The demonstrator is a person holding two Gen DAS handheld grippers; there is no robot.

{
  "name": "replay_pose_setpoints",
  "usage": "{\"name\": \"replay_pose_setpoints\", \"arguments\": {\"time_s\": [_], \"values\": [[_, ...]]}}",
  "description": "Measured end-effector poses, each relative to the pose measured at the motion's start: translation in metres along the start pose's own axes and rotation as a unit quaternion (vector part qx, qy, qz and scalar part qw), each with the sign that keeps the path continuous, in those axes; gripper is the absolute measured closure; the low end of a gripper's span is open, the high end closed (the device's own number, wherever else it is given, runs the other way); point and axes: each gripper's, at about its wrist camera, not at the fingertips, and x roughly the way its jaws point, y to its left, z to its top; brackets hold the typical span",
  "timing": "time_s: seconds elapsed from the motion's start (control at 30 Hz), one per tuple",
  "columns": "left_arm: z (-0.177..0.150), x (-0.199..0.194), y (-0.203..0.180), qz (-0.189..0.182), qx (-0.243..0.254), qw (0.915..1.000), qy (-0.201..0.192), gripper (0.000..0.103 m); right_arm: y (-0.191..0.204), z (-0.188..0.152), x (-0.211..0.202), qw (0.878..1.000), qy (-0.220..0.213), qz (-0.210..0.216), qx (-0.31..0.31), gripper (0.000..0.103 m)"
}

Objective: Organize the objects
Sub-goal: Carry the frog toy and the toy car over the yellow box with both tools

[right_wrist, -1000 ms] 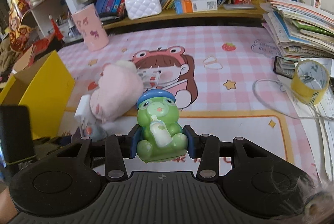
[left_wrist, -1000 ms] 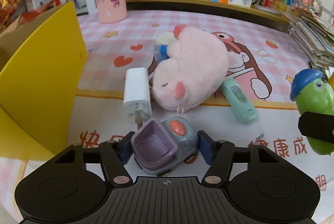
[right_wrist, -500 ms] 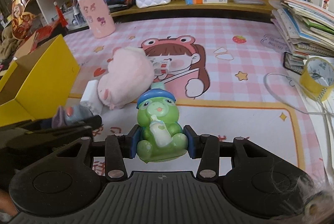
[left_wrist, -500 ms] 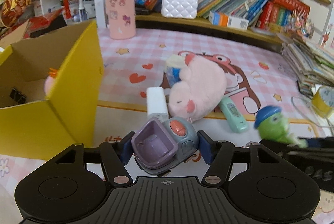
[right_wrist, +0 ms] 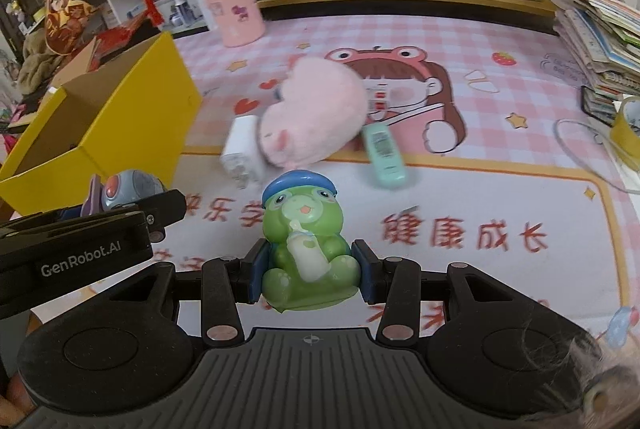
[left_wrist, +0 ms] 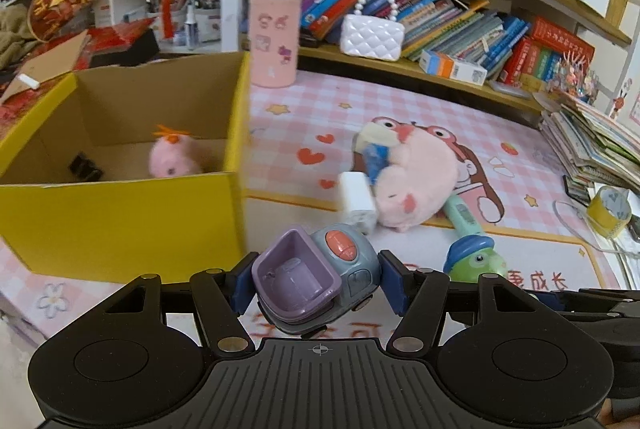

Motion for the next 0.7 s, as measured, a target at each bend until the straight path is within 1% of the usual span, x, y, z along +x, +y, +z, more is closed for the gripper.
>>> {"name": "replay_pose_setpoints", "arguments": {"time_s": [0.17,0.47,0.7], "values": [[-0.008,-0.019,0.033,0.010,-0.013,0.9998,-0.008,0.041,0.033,-0.007,-0.003,1.000,-0.001,0.005,-0.008,0.062],[-0.027,-0.058,0.096,0.033,-0.035,0.9987,-0.016,0.041,0.104,-0.026,-0.008,0.999,-0.002,0.024,-0.044,0.062],[-0.038,-0.081,0.134,0.041,-0.044,0.9979,-0.025,0.041,0.148,-0.042,-0.014,0.998,-0.011,0.034,-0.060,0.062]]}}
